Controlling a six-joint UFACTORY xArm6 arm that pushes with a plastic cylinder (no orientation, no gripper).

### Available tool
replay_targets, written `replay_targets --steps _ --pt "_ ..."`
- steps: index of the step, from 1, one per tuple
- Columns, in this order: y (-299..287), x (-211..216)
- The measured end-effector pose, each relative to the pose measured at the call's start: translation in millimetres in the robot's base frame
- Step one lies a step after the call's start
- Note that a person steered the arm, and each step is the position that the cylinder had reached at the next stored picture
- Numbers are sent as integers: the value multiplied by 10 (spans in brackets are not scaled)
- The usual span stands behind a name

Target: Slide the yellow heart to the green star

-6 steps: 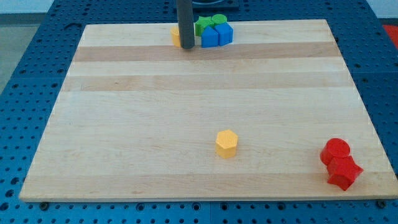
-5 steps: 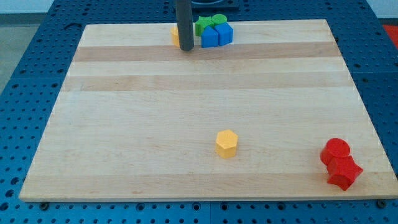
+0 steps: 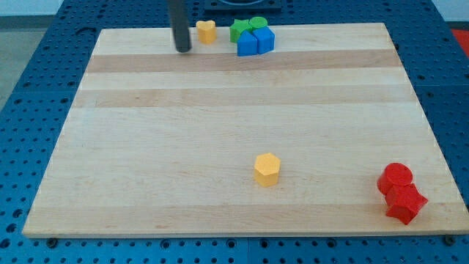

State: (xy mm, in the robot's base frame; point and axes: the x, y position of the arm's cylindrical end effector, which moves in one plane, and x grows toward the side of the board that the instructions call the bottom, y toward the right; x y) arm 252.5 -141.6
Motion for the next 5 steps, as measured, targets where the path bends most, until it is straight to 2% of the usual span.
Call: replay_targets --steps 1,2,5 --pt "-131 -278" --pt "14 -527" --pt "644 -589"
